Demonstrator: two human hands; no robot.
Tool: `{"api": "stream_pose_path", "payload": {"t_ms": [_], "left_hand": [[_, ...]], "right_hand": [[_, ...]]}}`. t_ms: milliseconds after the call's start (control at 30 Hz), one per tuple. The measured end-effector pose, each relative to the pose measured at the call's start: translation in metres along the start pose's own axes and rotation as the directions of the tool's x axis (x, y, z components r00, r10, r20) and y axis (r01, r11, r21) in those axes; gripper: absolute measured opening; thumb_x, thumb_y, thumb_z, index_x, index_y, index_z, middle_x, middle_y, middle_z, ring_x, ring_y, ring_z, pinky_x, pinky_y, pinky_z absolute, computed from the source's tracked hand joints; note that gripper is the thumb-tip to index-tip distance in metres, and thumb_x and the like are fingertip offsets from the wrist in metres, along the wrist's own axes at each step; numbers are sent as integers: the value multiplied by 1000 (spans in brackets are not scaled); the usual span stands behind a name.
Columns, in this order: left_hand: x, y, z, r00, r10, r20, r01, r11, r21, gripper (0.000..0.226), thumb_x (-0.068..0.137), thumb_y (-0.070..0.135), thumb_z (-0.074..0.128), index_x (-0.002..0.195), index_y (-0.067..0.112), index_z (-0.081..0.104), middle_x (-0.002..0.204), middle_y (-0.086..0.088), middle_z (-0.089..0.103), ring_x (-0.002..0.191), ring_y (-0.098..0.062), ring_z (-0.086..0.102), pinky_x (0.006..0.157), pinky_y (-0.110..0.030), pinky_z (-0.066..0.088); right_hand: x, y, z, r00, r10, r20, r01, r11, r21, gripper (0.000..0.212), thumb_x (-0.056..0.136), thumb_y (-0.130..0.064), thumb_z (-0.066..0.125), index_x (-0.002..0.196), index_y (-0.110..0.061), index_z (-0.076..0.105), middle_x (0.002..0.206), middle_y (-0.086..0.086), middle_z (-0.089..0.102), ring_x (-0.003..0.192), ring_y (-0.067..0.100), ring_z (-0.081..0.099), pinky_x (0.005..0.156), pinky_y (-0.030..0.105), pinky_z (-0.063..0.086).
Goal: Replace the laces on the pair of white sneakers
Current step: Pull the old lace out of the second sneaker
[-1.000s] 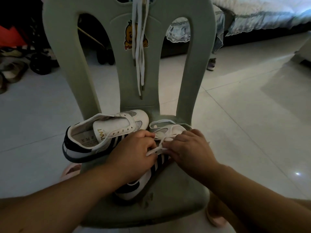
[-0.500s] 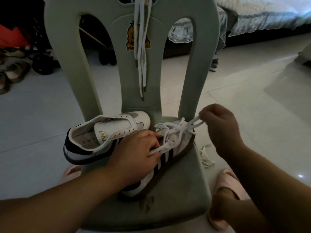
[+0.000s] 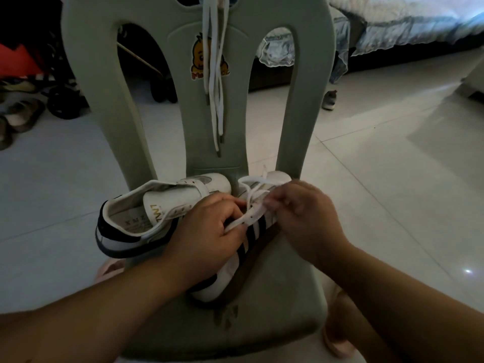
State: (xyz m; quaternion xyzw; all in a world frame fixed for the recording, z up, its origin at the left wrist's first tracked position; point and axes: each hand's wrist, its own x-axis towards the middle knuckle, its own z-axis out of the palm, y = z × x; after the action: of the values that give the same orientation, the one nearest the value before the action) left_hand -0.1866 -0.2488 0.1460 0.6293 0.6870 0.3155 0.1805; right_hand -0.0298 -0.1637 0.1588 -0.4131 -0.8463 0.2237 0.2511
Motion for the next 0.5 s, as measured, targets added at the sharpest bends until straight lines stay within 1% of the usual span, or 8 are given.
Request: {"api": "stream_pose_path", "payload": {"t_ms": [67, 167, 233, 300, 333, 367, 433, 500], "left_hand": [[1, 0, 0, 1000, -11, -8, 11, 1000, 7, 7, 85, 22, 63, 78, 25, 63, 104, 15, 58, 99, 6, 49, 74, -3, 35], [2, 0, 1, 999, -29, -25, 30, 999, 17, 8, 84, 20, 64, 77, 22, 62, 99, 12, 57, 90, 3, 48, 72, -6, 35], [3, 0, 1, 999, -34, -35, 34, 999, 22, 8, 84, 21, 64, 77, 20, 62, 96, 11, 55, 88, 2, 47, 70, -6, 35], [3, 1, 1, 999, -30, -40, 31, 999, 20, 8, 84, 20, 64, 77, 18, 62, 95, 10, 56, 86, 0, 47, 71, -10, 37], [3, 0, 2, 999, -27, -43, 27, 1000, 16, 8, 84, 20, 64, 76, 18, 62, 94, 9, 56, 85, -1, 47, 71, -13, 38], [4, 0, 3, 999, -22, -45, 23, 1000, 11, 9, 84, 20, 65, 75, 17, 62, 93, 8, 56, 84, -2, 47, 71, -15, 39], [4, 0, 5, 999, -15, -47, 15, 1000, -2, 11, 83, 22, 65, 74, 17, 62, 91, 8, 56, 84, -3, 48, 69, -14, 38], [4, -1, 5, 999, -10, -46, 9, 1000, -16, 12, 83, 25, 64, 73, 19, 62, 90, 9, 56, 85, -2, 49, 68, -9, 37]], "right_hand": [[6, 2, -10, 962, 206, -180, -171, 966, 193, 15, 93, -20, 55, 81, -29, 55, 77, -14, 55, 71, -5, 51, 65, 9, 37], [16, 9, -30, 831, 416, -370, -269, 882, 387, 17, 97, -18, 50, 81, -24, 54, 74, -7, 55, 66, -1, 50, 60, 18, 38], [18, 12, -35, 879, 402, -255, -277, 867, 413, 16, 95, -15, 51, 82, -22, 57, 77, -4, 57, 64, -3, 52, 57, 14, 41], [14, 5, -28, 958, 284, 26, -273, 885, 377, 9, 91, -19, 57, 88, -24, 63, 84, -7, 61, 69, -8, 55, 56, 6, 43], [10, 2, -23, 968, 203, 145, -236, 932, 274, 10, 88, -29, 60, 95, -27, 66, 91, -12, 62, 78, -8, 56, 63, 6, 43], [7, 2, -16, 966, 119, 228, -146, 984, 104, 23, 82, -43, 60, 101, -31, 67, 98, -17, 60, 88, -6, 54, 74, 10, 44], [2, 3, -2, 951, 34, 308, 22, 984, -175, 40, 76, -60, 53, 106, -39, 66, 108, -19, 57, 108, 3, 44, 96, 28, 36], [1, 0, 1, 966, 28, 258, 24, 980, -197, 31, 82, -56, 55, 105, -38, 67, 108, -17, 59, 110, 9, 42, 100, 34, 31]]}}
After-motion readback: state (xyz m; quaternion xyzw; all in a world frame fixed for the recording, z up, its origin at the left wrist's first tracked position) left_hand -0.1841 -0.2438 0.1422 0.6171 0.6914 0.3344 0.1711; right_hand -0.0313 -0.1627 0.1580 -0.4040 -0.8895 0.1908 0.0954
